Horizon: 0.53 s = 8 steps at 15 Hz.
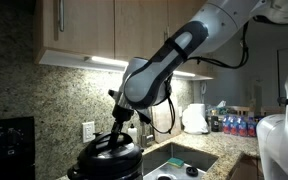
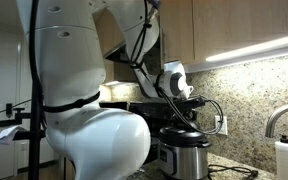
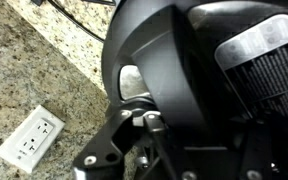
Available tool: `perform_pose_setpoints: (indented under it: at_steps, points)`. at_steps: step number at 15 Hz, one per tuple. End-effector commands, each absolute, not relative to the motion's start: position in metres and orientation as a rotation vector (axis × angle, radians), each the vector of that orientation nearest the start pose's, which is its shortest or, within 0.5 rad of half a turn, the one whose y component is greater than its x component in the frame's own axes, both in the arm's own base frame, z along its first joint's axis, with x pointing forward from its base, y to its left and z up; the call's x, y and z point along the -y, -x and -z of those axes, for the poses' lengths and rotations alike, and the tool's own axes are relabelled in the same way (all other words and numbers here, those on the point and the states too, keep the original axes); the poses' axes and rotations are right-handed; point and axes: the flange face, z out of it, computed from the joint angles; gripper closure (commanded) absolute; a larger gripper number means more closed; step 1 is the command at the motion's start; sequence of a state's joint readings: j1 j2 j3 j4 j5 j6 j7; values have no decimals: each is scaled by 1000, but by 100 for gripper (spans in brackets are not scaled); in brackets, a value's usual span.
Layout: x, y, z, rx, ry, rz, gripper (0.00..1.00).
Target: Remove the lid from the rice cooker and put it on the right side of the counter
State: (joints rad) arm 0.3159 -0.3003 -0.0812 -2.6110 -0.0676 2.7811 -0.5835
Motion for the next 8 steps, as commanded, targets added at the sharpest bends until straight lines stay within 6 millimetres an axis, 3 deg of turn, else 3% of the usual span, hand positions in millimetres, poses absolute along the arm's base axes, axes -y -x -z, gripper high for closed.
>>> perform_pose_setpoints:
  at_steps: [1,4,8]
  points:
    - [-108,-439,-405,1332,2856,739,99]
    - [-110,-440,-406,1357,2846,751,97]
    - [-117,-448,-414,1610,2786,697,98]
